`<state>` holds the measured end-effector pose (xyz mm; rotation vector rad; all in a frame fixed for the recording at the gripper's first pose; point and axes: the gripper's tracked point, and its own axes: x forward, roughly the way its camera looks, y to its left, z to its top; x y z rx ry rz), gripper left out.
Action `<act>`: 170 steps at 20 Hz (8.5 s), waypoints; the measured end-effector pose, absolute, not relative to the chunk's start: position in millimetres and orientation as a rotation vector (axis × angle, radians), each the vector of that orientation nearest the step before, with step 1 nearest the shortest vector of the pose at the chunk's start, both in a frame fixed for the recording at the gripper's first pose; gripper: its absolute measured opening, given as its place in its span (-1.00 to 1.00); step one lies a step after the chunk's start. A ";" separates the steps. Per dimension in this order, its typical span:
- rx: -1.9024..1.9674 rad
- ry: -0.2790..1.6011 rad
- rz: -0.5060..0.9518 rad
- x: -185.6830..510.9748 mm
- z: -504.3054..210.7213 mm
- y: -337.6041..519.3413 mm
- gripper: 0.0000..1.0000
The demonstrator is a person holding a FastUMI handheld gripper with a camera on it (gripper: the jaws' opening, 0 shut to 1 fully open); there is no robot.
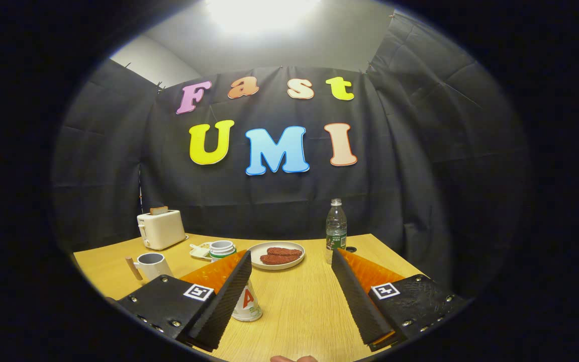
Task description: Take the bottle from table, then pour the juice into the cup, finally place the bottle on the coaster
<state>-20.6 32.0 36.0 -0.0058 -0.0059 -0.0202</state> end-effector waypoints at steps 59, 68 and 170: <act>-0.763 0.178 0.166 112.4 -33.1 202.3 0.41; -0.963 0.222 0.180 123.9 -53.2 211.1 0.41; -2.085 -0.065 0.096 138.0 -24.9 258.5 0.41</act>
